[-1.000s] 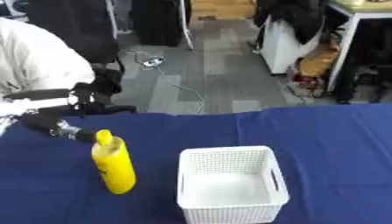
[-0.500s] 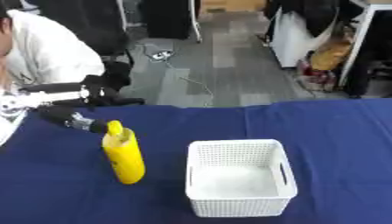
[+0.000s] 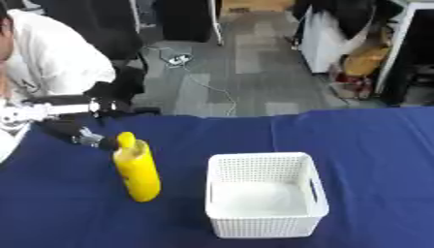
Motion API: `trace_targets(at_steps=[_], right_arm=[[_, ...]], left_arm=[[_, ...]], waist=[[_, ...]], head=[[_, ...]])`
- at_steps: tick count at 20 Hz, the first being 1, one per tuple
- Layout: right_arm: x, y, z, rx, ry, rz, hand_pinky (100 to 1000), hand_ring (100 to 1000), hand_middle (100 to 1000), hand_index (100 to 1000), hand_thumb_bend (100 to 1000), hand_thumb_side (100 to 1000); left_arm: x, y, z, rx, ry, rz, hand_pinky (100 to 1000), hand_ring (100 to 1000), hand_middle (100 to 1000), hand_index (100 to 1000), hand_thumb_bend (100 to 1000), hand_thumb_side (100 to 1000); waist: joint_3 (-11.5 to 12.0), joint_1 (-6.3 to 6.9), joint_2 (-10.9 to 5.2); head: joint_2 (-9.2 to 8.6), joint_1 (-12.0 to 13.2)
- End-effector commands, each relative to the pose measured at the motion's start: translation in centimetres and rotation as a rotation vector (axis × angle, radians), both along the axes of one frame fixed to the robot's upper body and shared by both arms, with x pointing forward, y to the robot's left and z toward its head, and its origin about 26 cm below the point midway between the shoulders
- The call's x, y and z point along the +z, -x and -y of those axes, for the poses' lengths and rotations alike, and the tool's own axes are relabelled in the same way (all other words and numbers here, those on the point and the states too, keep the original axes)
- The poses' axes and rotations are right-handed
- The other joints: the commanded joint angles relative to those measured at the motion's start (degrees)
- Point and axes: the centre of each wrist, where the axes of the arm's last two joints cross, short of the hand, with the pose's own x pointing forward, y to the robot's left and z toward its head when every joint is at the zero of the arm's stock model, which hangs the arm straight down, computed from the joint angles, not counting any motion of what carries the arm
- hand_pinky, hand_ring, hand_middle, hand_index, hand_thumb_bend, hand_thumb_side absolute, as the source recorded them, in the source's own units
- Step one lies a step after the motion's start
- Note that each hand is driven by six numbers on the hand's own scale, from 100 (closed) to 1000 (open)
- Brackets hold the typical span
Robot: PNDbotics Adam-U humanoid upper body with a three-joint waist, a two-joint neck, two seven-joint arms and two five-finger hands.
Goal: Pick up objects on the table and place them in the box.
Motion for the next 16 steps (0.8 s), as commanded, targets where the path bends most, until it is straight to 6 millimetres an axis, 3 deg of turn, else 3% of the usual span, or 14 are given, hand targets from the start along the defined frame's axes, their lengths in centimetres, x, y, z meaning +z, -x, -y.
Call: trace_targets(at_steps=[1, 16], right_arm=[[1.0, 0.3, -0.1, 0.008, 0.01, 0.035, 431, 419, 481, 635, 282, 913], [1.1, 0.3, -0.2, 0.011, 0.008, 0.038, 432, 420, 481, 635, 283, 913]], left_arm=[[1.4, 0.3, -0.2, -0.013, -0.016, -0.005, 748, 903, 1000, 1000, 868, 855], [1.9, 0.1, 0.8, -0.057, -0.071, -0.064, 760, 906, 1000, 1000, 887, 846]], waist=[[-0.08, 0.08, -1.09], [-0.35, 0.1, -1.04]], head=[[0.03, 0.02], [0.03, -0.16]])
